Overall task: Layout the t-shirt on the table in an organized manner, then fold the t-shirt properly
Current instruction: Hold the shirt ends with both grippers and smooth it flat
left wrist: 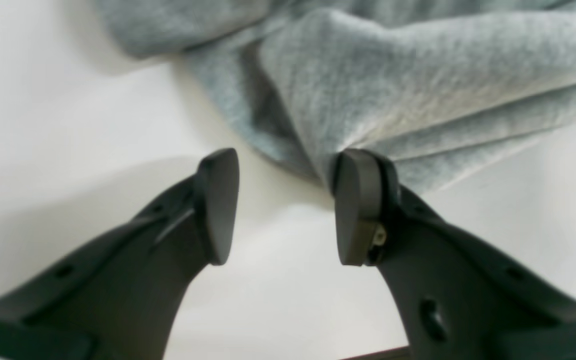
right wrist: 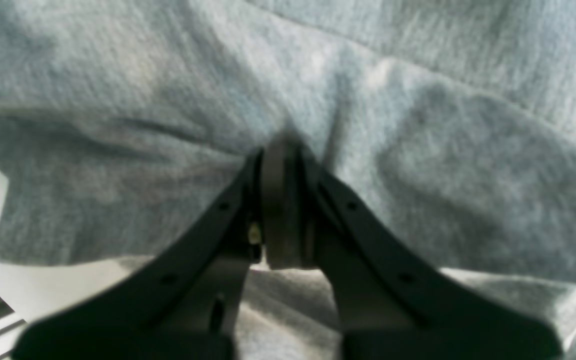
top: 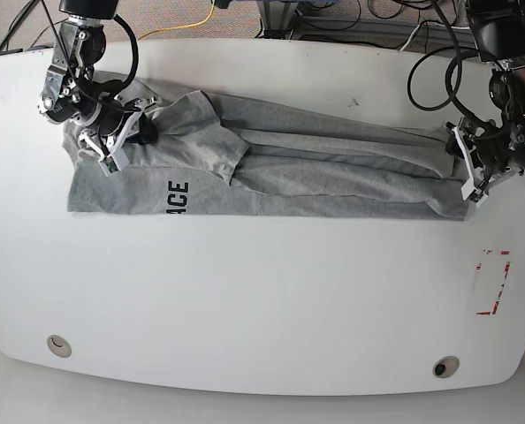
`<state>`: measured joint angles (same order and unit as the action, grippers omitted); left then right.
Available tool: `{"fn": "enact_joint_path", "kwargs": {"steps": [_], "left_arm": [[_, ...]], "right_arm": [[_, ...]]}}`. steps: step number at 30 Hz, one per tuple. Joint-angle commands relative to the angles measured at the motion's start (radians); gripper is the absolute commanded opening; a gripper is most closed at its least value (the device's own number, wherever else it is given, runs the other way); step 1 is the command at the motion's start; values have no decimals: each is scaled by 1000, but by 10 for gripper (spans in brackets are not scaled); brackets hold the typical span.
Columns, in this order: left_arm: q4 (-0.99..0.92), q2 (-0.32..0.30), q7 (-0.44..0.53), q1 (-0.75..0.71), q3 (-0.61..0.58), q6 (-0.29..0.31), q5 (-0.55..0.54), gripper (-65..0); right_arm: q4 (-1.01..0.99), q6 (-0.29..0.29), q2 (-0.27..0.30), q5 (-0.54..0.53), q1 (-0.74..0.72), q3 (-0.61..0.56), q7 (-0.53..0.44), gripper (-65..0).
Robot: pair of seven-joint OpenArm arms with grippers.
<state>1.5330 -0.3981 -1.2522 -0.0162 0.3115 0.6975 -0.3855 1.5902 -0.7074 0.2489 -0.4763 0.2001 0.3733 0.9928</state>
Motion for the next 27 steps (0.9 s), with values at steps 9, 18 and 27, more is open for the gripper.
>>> {"fn": "enact_joint_path", "kwargs": {"steps": [9, 18, 27], "left_arm": [[11, -60, -67, 15, 125, 1, -192, -331], [-4, -17, -64, -11, 173, 1, -237, -276], [-6, 66, -64, -14, 179, 1, -235, -276]], "right_arm": [[-18, 9, 14, 46, 0, 5, 27, -601], [-15, 9, 11, 46, 0, 5, 27, -601], [-15, 9, 8, 46, 0, 5, 27, -601]]}}
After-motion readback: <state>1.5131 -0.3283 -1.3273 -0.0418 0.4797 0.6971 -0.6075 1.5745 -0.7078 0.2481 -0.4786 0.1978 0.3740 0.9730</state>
